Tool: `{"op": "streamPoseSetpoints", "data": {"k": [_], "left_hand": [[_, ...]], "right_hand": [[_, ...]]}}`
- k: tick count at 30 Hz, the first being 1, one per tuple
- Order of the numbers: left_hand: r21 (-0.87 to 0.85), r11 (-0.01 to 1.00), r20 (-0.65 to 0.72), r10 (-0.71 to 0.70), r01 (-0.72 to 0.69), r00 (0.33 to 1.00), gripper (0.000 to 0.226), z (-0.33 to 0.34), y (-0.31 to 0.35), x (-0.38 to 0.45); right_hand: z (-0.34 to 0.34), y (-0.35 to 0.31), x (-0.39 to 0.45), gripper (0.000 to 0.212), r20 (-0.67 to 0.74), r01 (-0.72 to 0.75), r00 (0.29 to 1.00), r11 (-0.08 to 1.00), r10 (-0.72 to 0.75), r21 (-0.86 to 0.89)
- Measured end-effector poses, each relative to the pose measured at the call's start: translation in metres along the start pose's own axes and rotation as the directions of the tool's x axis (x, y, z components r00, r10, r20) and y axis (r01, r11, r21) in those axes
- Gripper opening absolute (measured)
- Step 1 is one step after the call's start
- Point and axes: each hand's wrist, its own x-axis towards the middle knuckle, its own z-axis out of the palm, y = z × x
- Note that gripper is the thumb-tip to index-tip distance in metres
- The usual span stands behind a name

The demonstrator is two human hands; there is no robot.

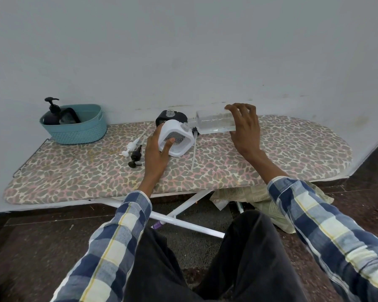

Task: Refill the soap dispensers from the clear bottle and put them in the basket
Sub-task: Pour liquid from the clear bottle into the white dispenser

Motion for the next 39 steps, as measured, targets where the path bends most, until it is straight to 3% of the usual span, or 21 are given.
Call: {"op": "streamPoseSetpoints", "data": {"k": [39], "left_hand": [[-0.017, 1.000, -0.005, 0.008, -0.008, 1.000, 0.062, -0.0008, -0.0003, 0.0000]], "right_hand": [[-0.0088, -0.0022, 0.0086, 0.083, 0.006, 0.024, 1.000, 0.999, -0.024, -0.039]]}}
